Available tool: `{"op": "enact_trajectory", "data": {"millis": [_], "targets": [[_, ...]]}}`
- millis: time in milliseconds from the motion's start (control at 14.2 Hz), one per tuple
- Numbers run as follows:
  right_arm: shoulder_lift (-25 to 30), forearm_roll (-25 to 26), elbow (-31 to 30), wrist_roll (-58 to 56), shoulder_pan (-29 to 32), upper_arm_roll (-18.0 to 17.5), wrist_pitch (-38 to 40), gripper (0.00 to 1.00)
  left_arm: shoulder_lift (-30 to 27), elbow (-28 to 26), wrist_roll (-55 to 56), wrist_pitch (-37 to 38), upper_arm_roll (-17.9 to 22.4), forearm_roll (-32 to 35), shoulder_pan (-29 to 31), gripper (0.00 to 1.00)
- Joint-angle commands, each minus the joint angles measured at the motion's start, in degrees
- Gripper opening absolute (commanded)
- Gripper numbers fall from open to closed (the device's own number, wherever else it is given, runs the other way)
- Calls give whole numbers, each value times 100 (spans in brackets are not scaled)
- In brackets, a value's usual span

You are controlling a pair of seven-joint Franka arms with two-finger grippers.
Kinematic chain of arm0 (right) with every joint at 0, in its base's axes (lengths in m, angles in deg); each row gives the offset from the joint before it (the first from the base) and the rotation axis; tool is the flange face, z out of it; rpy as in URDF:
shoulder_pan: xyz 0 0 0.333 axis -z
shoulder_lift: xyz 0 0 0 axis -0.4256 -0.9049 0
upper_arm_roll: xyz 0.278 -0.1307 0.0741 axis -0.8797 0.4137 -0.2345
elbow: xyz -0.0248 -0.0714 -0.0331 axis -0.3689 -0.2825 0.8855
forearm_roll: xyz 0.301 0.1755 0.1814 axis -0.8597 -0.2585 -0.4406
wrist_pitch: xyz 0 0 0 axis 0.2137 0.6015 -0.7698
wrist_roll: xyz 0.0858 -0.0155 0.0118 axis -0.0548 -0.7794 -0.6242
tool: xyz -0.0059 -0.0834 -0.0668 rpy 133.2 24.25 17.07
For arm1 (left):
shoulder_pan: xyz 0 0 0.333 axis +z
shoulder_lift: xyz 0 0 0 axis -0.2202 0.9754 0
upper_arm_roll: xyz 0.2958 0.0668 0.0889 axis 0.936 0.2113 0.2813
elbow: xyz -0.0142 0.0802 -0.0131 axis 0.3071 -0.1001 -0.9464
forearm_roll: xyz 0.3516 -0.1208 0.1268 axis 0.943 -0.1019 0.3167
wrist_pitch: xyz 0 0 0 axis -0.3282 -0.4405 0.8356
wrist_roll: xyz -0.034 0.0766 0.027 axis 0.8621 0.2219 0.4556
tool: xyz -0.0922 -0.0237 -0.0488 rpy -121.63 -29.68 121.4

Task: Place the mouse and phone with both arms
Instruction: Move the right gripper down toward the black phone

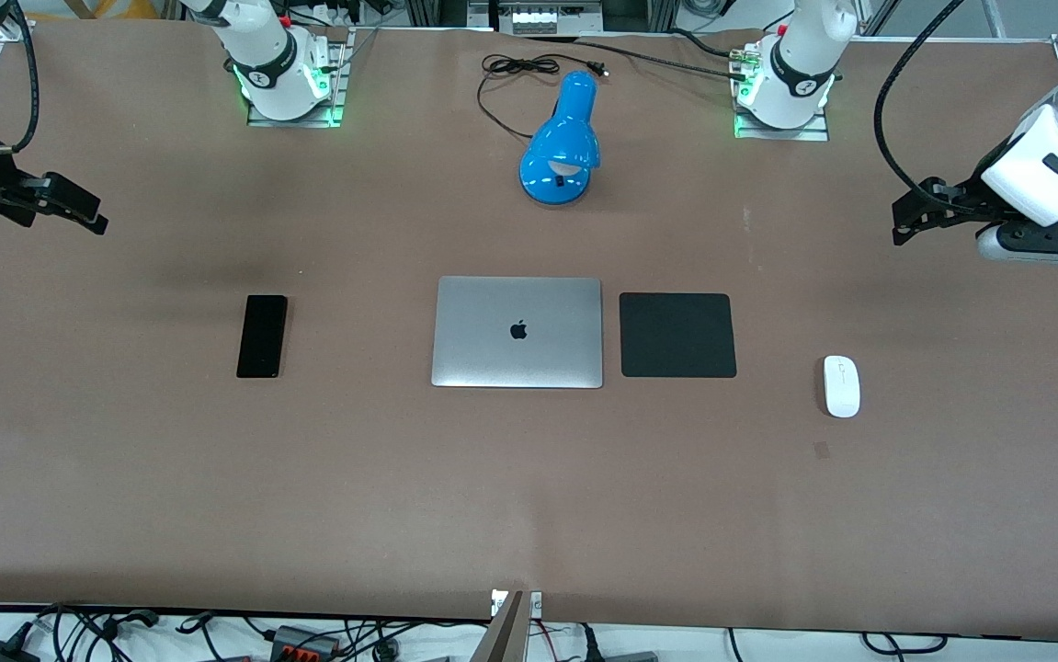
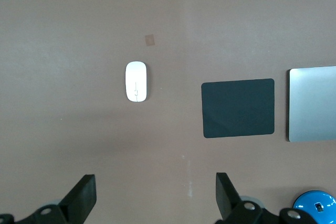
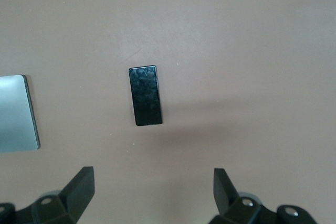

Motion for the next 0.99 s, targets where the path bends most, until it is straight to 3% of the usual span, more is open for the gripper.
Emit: {"op": "enact_trajectory", "data": {"millis": [0,352,634,915], "targets": [[-18,30,106,-50,0,7,144,100,75,181,26,120,13,-83,-20,100],[-193,48,281,-50,-18,-11,250,100,75,181,26,120,5,-83,-20,100],[-1342,-4,537,11,-35,-11,224,100,75,181,26,120,13,-83,-20,100],[-2916,39,510,2,-393,-11,-539,100,163,190,26,120,5,-74,-20,100]]}}
